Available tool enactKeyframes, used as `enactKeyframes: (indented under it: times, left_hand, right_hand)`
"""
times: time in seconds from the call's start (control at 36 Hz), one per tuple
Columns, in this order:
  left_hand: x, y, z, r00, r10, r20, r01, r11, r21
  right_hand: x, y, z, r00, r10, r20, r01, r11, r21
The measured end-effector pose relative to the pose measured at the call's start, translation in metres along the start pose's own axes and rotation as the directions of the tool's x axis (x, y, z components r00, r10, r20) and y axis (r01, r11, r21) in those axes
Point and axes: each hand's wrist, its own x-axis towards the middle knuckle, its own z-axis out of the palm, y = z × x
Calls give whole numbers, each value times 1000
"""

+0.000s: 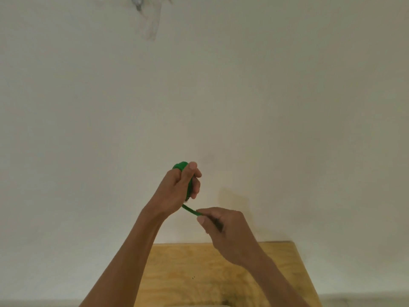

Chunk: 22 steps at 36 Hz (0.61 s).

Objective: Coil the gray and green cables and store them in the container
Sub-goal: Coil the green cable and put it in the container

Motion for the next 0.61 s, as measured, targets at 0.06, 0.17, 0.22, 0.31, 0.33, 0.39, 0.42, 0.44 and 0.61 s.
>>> enactKeyframes:
  times: [0.06, 0.17, 0.22, 0.31, 0.33, 0.39, 0.42, 0.44, 0.61]
  left_hand:
    - [-3, -5, 1, 999, -17, 36, 15, 997, 71]
    - [-11, -15, 5, 982, -95, 166, 55, 972, 230]
    - [-19, -13, 8, 942, -195, 272, 150, 973, 176]
    - [-32, -3, 16, 880, -252, 403, 288, 957, -32]
    - [-35, 0, 18, 870, -233, 434, 321, 937, -140]
    - [-36, 7, 22, 857, -170, 487, 358, 875, -325]
    - [-35, 9, 24, 853, -139, 503, 364, 848, -384]
    - [-34, 12, 25, 849, -111, 516, 367, 827, -426]
    - [-30, 12, 18, 876, -153, 457, 359, 839, -409]
  right_hand:
    - [4, -7, -18, 994, -95, 53, 104, 972, -209]
    - [27, -27, -55, 959, -225, 171, 281, 827, -487]
    - [41, -32, -71, 950, -272, 156, 314, 817, -484]
    - [56, -32, -85, 983, -165, 83, 178, 968, -176]
    - [59, -31, -83, 989, -118, 87, 121, 992, -24]
    - [57, -28, -73, 990, -71, 122, 36, 963, 266]
    - [55, -26, -65, 987, -55, 150, -12, 910, 413]
    - [50, -26, -56, 984, -31, 177, -72, 835, 545]
    - [33, -24, -19, 989, 134, -62, -56, 729, 682]
